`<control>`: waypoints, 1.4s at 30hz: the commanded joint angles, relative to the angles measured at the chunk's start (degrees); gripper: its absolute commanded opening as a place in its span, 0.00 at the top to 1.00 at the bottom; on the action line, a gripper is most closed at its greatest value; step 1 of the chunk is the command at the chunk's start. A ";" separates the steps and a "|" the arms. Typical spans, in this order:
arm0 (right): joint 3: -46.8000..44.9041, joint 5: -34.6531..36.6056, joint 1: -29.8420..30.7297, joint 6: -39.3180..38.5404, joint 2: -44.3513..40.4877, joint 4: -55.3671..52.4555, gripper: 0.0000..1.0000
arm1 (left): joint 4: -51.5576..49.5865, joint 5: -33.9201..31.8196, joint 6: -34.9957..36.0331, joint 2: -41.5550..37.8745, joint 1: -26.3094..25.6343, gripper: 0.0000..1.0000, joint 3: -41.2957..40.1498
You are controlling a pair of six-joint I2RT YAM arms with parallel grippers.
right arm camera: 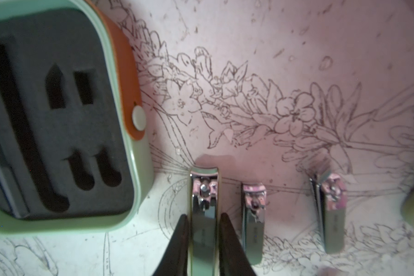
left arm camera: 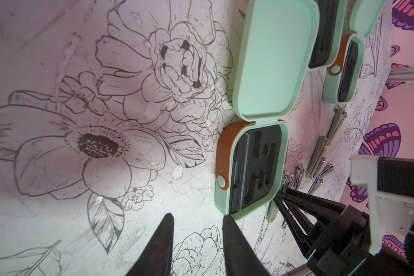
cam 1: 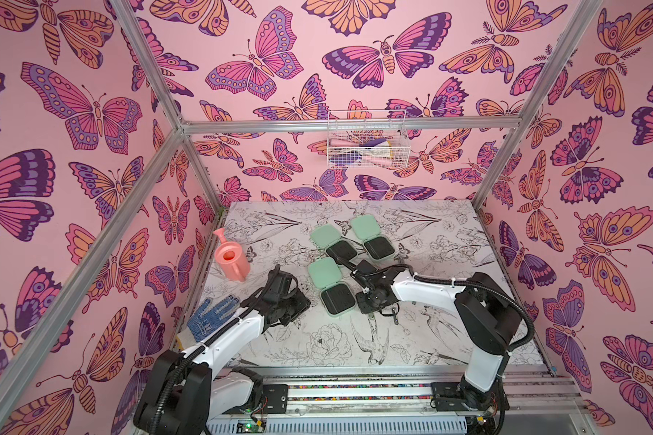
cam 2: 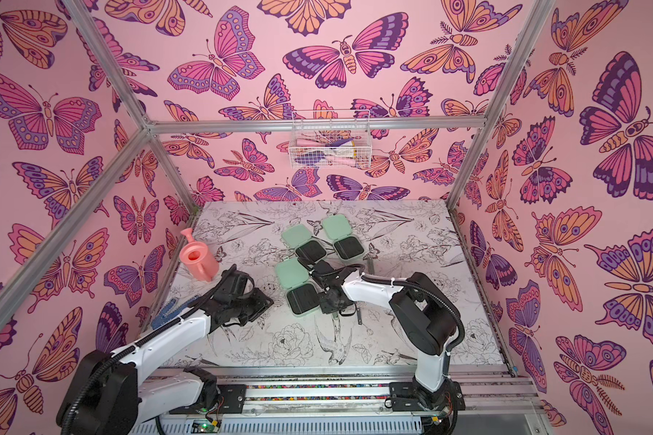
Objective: Organize nail clipper sets
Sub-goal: Pick up the nail clipper from the center of the board, then place the nail clipper in the storage box.
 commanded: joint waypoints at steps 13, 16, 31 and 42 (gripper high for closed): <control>10.74 -3.11 6.34 -3.40 0.55 1.14 0.94 | -0.14 0.57 -0.30 1.17 -0.82 0.65 -0.71; 12.92 -3.85 6.65 -4.10 3.64 2.91 0.94 | -0.12 1.24 -0.55 0.97 -0.28 0.64 -1.19; 17.92 -1.07 6.83 -5.88 10.05 3.98 0.94 | 1.43 2.92 -1.03 -0.90 3.18 0.65 -4.06; 19.68 0.36 6.83 -6.64 12.67 1.57 0.95 | 1.91 3.25 -0.91 -0.74 3.32 0.64 -4.32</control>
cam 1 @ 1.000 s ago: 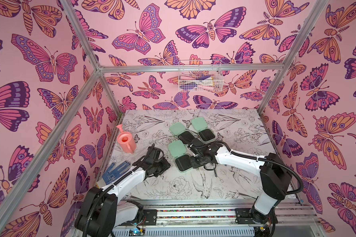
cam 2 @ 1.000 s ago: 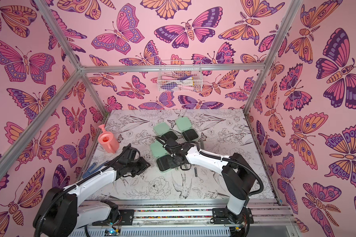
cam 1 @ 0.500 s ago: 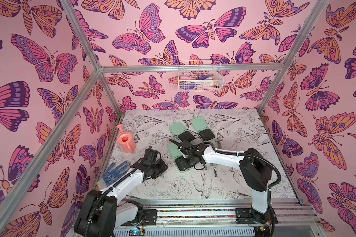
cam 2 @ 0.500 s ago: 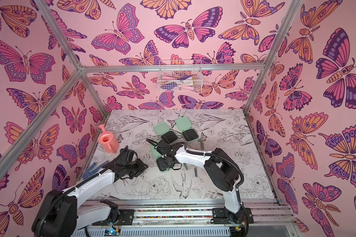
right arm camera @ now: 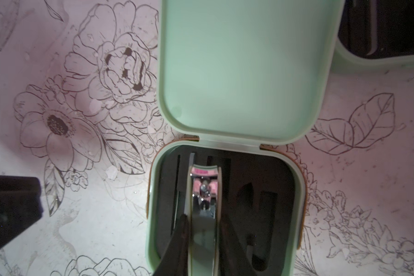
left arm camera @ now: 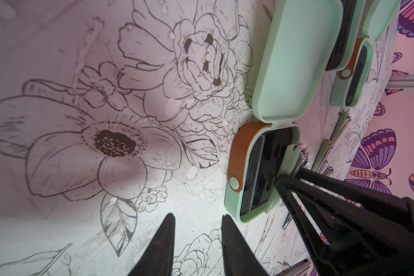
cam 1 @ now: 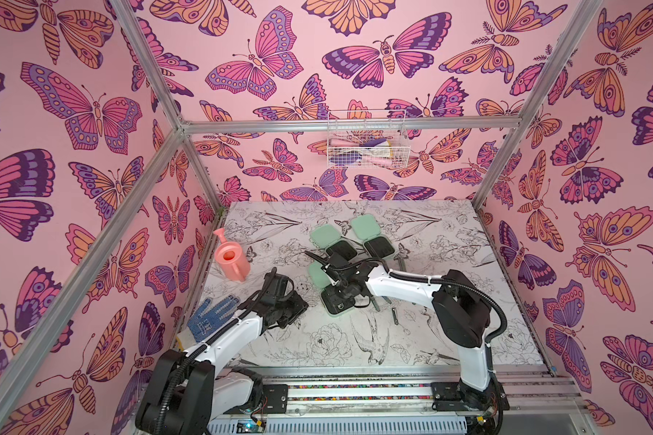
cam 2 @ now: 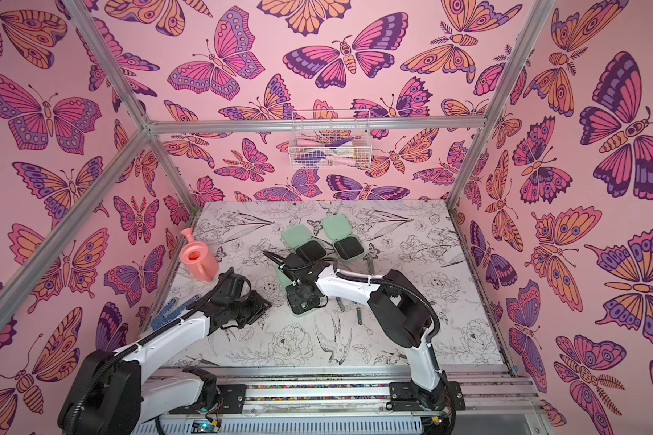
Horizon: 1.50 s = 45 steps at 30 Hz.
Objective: Organize nail clipper sets
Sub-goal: Place the nail clipper in the storage box.
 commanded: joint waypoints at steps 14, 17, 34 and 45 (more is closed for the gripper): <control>-0.17 2.06 0.29 3.64 2.48 -0.83 0.95 | 1.13 1.43 -0.26 -0.18 0.62 0.64 -1.79; -1.29 1.27 0.29 4.82 2.50 0.24 0.95 | 1.32 1.46 -0.21 -0.33 0.62 0.65 -1.87; -1.80 0.38 0.29 5.73 4.02 -1.52 0.95 | 1.81 2.02 -0.26 -0.42 0.65 0.65 -2.15; -0.65 0.38 0.29 5.78 5.90 -4.61 0.92 | 1.86 2.13 -0.26 -0.42 0.62 0.65 -2.14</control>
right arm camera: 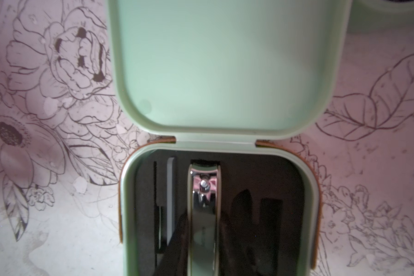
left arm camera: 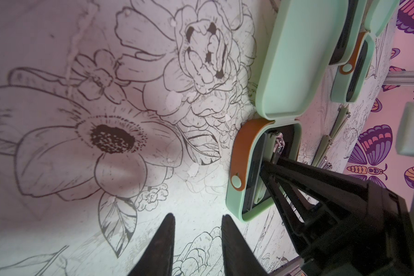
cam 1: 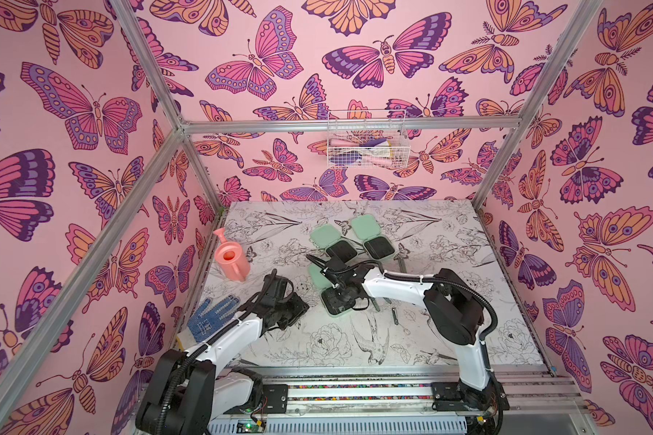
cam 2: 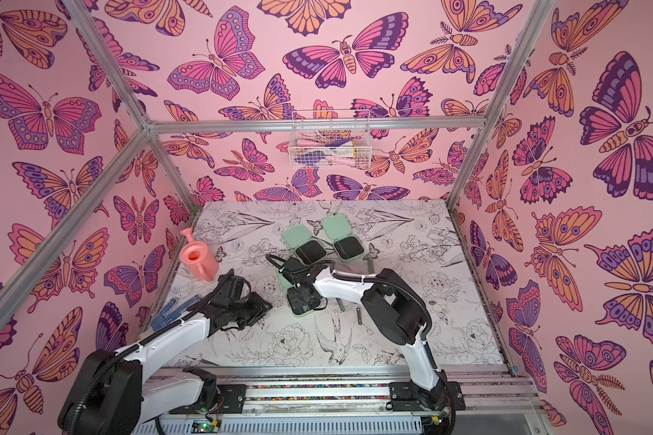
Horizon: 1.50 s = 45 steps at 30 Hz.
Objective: Organize nail clipper sets
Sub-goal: Place the nail clipper in the storage box.
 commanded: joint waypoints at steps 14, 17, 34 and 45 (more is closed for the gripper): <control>2.52 -0.35 0.29 0.14 2.83 -6.68 0.73 | 0.17 0.64 -0.15 -0.27 0.40 0.64 -0.72; 2.93 -0.33 0.29 -0.06 2.72 -7.05 0.70 | 0.18 0.66 -0.10 -0.25 0.37 0.65 -0.63; 2.84 -0.78 0.29 0.11 -1.11 -6.70 0.72 | 0.17 0.74 -0.13 -0.27 0.40 0.65 -0.63; 2.38 -1.59 0.29 0.57 -2.55 -6.09 0.75 | 0.17 0.59 -0.01 0.09 0.35 0.65 -0.54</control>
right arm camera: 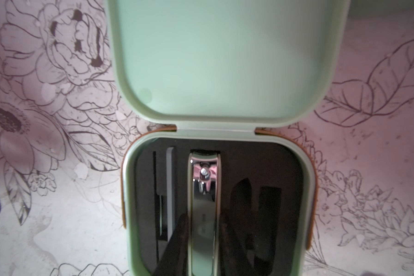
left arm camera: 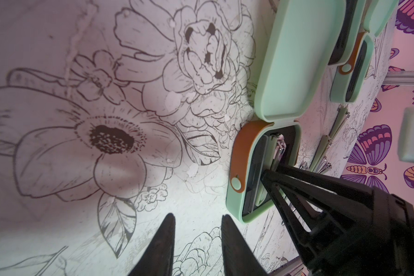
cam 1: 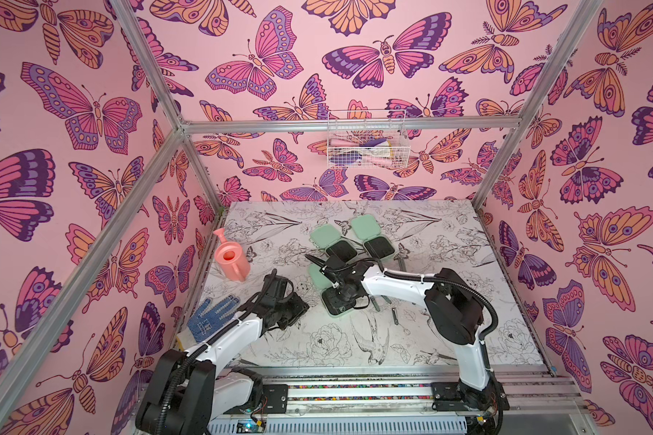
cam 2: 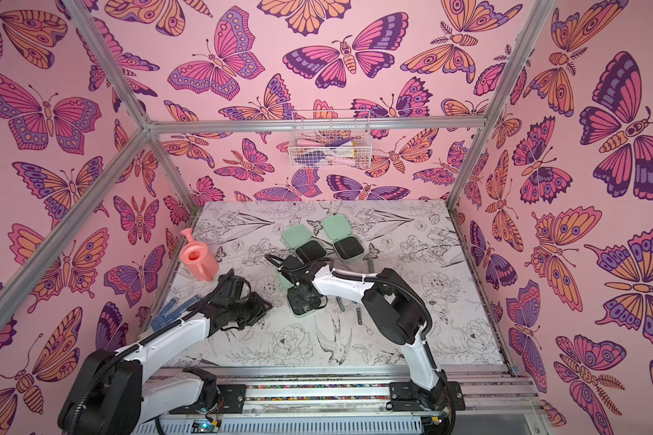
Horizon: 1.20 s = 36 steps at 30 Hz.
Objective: Organize nail clipper sets
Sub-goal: Place the nail clipper in the storage box.
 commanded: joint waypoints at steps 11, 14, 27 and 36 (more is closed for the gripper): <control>-0.15 -1.06 0.32 0.90 -0.92 -1.36 0.70 | 0.37 0.73 0.07 0.69 0.34 0.65 -0.45; -0.21 -1.03 0.34 1.15 -1.44 -1.11 0.71 | 0.46 0.89 0.02 0.88 0.38 0.65 -0.37; -1.08 0.83 0.34 0.91 -3.01 -1.55 0.87 | 0.98 1.37 0.04 1.96 0.37 0.65 -0.10; -0.50 0.00 0.34 0.99 -1.57 -1.01 0.89 | 1.07 1.29 0.07 2.19 0.38 0.65 -0.10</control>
